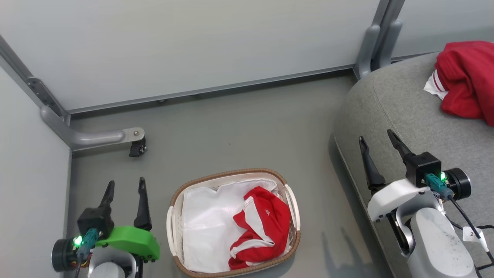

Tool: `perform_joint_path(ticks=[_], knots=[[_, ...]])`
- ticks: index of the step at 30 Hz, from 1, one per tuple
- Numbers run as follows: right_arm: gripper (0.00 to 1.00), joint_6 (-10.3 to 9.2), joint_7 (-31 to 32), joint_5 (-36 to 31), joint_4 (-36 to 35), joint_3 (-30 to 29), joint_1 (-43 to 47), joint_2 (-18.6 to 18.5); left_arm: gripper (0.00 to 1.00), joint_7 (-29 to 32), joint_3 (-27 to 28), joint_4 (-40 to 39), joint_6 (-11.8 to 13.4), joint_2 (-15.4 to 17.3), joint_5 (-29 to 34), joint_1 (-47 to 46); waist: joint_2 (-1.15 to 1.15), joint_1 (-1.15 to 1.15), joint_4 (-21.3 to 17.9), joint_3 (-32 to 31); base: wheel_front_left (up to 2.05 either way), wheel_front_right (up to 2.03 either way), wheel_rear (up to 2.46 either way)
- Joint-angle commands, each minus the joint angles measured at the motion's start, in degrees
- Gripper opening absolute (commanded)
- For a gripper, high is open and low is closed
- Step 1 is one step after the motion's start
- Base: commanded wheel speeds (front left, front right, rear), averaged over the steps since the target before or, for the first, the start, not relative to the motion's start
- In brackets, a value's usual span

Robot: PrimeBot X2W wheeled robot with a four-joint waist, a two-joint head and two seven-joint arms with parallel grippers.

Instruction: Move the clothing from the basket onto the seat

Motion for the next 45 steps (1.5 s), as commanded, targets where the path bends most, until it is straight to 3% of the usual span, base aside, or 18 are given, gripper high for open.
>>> perform_joint_path(ticks=[1, 13, 24, 34, 45], knots=[[1.0, -0.08, 0.0, 0.42, 0.09, -0.12, 1.45, 0.02, 1.0, 0.03, 1.09, -0.18, 0.31, 0.29, 0.49, 1.46, 0.0, 0.01, 2.03, -2.32, 0.0, 0.0, 0.0], [1.0, -0.08, 0.0, 1.19, 0.49, -1.18, 7.16, 0.97, 1.0, 0.03, 8.16, -1.2, -0.53, -0.12, 2.24, 8.19, 0.0, 0.01, 2.04, -4.52, 0.0, 0.0, 0.0], [1.0, -0.08, 0.0, 0.58, -0.02, -0.56, 5.86, 1.16, 1.0, 0.03, 5.59, -1.17, -1.05, -0.27, 0.0, 6.21, 0.0, 0.01, 0.9, -3.16, 0.0, 0.0, 0.0], [1.0, -0.08, -0.01, 0.98, -3.91, 1.38, -0.98, 1.3, 1.0, 0.03, -0.45, 0.3, -2.17, -0.21, -4.66, -3.05, 0.0, 0.01, -2.25, 7.34, 0.0, 0.0, 0.0], [1.0, -0.08, 0.0, 2.6, -7.64, 3.48, -8.39, 1.29, 1.0, 0.03, -6.88, 7.99, -3.85, -0.13, -6.15, -14.71, 0.0, 0.01, -6.92, 19.72, 0.0, 0.0, 0.0]])
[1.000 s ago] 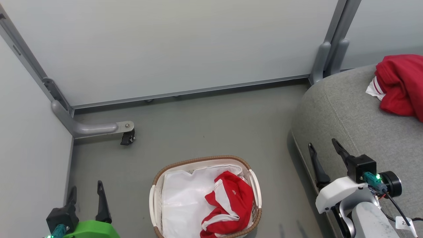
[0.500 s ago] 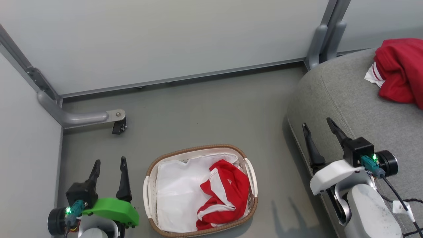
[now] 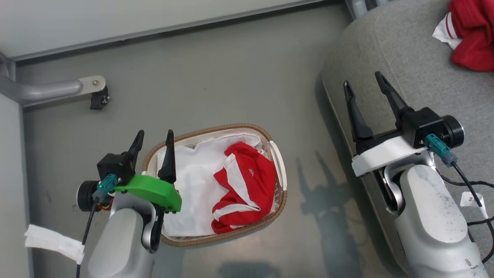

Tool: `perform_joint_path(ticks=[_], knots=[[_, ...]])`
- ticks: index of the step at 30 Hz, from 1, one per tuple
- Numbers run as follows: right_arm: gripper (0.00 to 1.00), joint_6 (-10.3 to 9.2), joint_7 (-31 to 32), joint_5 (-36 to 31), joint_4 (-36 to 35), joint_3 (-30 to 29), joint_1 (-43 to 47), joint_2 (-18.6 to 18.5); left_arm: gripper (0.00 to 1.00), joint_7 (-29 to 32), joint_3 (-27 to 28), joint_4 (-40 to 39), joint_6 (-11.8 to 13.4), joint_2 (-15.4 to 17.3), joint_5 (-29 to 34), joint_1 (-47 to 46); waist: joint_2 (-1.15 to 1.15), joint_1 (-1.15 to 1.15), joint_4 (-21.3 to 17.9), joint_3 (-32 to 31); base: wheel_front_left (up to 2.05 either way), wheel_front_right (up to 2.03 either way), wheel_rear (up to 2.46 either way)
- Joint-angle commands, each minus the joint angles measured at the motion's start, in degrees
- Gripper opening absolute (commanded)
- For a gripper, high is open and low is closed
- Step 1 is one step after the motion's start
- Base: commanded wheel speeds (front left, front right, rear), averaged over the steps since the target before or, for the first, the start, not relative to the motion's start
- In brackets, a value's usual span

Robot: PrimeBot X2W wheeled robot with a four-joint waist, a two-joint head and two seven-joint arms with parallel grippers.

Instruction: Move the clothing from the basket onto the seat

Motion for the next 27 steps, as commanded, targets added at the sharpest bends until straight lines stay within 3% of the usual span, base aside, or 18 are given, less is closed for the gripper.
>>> perform_joint_path(ticks=[1, 11, 27], knots=[[1.0, -0.08, 0.0, 0.54, -0.65, 0.35, -1.33, -0.12, 1.0, 0.02, -0.52, 1.0, -0.38, 0.34, -0.51, -2.17, 0.0, 0.0, -4.11, 7.31, 0.0, 0.0, 0.0], [1.0, -0.08, 0.0, 1.17, -3.13, 0.23, -4.55, -0.07, 1.0, 0.02, -11.23, 10.45, -0.41, 0.75, -6.29, -11.55, 0.0, 0.0, -7.67, 15.88, 0.0, 0.0, 0.0], [1.0, -0.08, 0.0, 3.22, -8.55, 2.84, -6.64, -0.09, 1.0, 2.17, -26.83, 26.76, -0.42, 1.63, -17.83, -22.01, 0.0, 0.0, -12.02, 23.56, 0.0, 0.0, 0.0]])
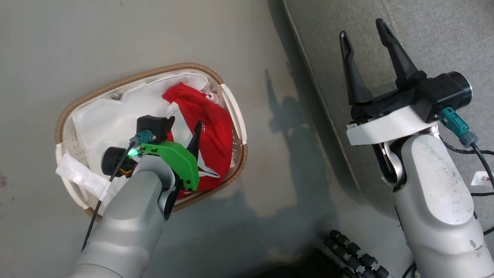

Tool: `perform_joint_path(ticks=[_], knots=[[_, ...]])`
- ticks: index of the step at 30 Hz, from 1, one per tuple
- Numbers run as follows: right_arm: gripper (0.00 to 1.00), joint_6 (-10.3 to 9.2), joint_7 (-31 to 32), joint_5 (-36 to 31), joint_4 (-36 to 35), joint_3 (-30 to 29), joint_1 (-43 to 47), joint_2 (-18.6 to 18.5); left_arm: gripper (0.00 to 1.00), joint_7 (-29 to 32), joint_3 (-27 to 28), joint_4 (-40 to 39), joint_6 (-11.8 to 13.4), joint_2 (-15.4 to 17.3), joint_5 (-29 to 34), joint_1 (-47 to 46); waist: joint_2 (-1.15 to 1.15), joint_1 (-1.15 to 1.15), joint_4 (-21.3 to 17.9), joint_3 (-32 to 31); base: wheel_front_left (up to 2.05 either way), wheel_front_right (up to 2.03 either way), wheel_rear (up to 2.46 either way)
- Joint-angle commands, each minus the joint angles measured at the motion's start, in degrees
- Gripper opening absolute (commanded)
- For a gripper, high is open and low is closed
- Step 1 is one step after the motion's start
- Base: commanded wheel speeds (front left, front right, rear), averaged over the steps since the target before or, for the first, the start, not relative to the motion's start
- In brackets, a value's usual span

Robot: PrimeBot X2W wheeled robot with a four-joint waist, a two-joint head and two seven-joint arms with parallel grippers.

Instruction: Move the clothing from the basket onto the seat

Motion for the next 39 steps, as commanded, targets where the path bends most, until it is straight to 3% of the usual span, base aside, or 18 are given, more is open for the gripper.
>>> perform_joint_path(ticks=[1, 7, 13, 18, 32, 39], knots=[[1.0, -0.08, 0.0, -0.05, -0.35, 0.3, -0.63, -0.1, 1.0, 0.37, -0.81, 0.59, -0.16, 0.5, -0.96, -1.41, 0.0, -0.01, -1.82, 2.35, 0.0, 0.0, 0.0], [1.0, -0.08, 0.0, -0.95, -1.41, -0.63, -0.05, -0.1, 1.0, 3.87, -5.7, 4.03, -0.16, 0.79, -3.34, -3.5, 0.0, -0.01, -3.04, 4.21, 0.0, 0.0, 0.0], [1.0, -0.08, 0.0, -0.88, -2.11, -1.15, 0.65, -0.1, 1.0, 6.64, -10.05, 9.59, -0.05, 0.64, -1.02, -6.41, 0.0, -0.01, -3.55, 5.98, 0.0, 0.0, 0.0], [1.0, -0.08, 0.0, -1.01, -2.86, -1.48, 0.58, -0.11, 1.0, 8.89, -12.9, 12.12, 2.15, 0.63, 1.4, -7.79, 0.0, -0.01, -3.37, 7.26, 0.0, 0.0, 0.0], [1.0, -0.08, 0.0, -2.91, -5.77, -3.61, 0.75, -0.11, 1.0, 7.67, -16.67, 13.48, 4.08, 1.32, 4.83, -10.97, 0.0, -0.01, -0.66, 11.15, 0.0, 0.0, 0.0], [1.0, -0.08, 0.0, -3.21, -6.43, -3.95, 1.08, -0.12, 1.0, 6.55, -17.41, 13.63, 3.3, 1.19, 4.72, -12.16, 0.0, -0.01, 0.18, 12.33, 0.0, 0.0, 0.0]])
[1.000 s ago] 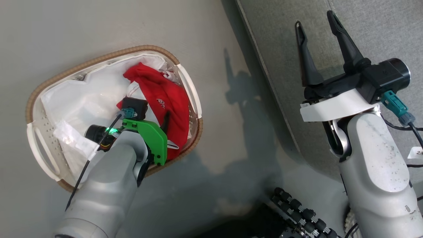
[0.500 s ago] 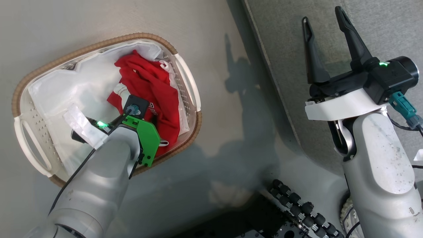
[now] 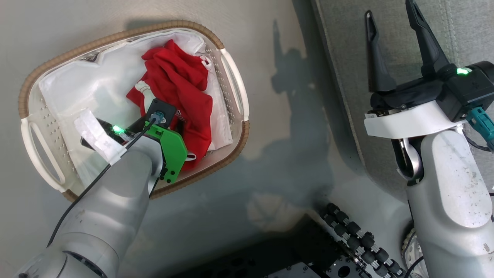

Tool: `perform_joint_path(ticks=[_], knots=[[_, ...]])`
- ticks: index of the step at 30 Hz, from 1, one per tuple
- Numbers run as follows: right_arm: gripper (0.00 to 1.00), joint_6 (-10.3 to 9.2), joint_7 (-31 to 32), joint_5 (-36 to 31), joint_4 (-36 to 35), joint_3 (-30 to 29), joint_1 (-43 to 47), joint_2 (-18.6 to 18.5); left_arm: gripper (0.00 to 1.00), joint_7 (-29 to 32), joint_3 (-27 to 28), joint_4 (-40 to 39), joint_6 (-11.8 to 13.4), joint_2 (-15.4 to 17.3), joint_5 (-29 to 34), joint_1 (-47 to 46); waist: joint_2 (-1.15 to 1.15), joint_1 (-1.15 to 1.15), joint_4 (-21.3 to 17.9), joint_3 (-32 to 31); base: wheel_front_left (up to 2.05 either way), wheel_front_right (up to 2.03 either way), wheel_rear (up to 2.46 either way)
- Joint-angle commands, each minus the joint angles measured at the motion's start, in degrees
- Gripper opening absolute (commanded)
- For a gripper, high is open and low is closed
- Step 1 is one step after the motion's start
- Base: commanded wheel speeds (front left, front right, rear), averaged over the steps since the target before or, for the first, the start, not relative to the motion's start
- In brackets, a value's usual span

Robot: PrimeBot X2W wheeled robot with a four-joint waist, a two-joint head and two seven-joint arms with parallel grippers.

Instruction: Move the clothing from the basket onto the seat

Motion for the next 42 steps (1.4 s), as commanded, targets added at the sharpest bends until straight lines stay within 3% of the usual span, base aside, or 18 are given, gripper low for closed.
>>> perform_joint_path(ticks=[1, 2, 3, 10, 28, 42], knots=[[1.0, -0.08, 0.0, -0.45, 0.0, -0.18, 0.33, -0.14, 0.71, -0.38, -0.18, 0.14, -0.33, 0.16, 0.01, -1.16, 0.0, 0.0, 0.3, 0.31, 0.0, 0.0, 0.0], [1.0, -0.08, 0.0, -0.4, 0.18, -0.16, 0.23, -0.14, 0.26, -0.75, -0.31, 0.15, -0.63, 0.11, -0.05, -1.17, 0.0, 0.0, 0.31, 0.31, 0.0, 0.0, 0.0], [1.0, -0.08, 0.0, -0.32, 0.34, -0.07, 0.14, -0.15, 0.0, -0.91, -0.37, 0.15, -0.73, 0.06, -0.12, -1.22, 0.0, 0.0, 0.29, 0.22, 0.0, 0.0, 0.0], [1.0, -0.08, 0.0, 1.03, 1.94, 1.05, -1.36, -0.15, 0.0, -4.01, -0.19, 0.16, -1.55, 0.49, -1.08, -0.12, 0.0, 0.0, -0.74, -2.92, 0.0, 0.0, 0.0], [1.0, -0.08, -0.01, 0.64, 10.01, 2.05, 2.57, -0.16, 0.0, -8.88, 3.42, -1.42, -2.01, -1.53, -6.66, 9.54, 0.0, 0.0, 2.83, -23.5, 0.0, 0.0, 0.0], [1.0, -0.08, 0.0, 1.58, 15.07, 3.67, 9.19, -0.19, 0.0, -8.83, 11.78, -18.7, 0.98, -0.72, -3.64, 18.45, 0.0, 0.0, 9.29, -36.89, 0.0, 0.0, 0.0]])
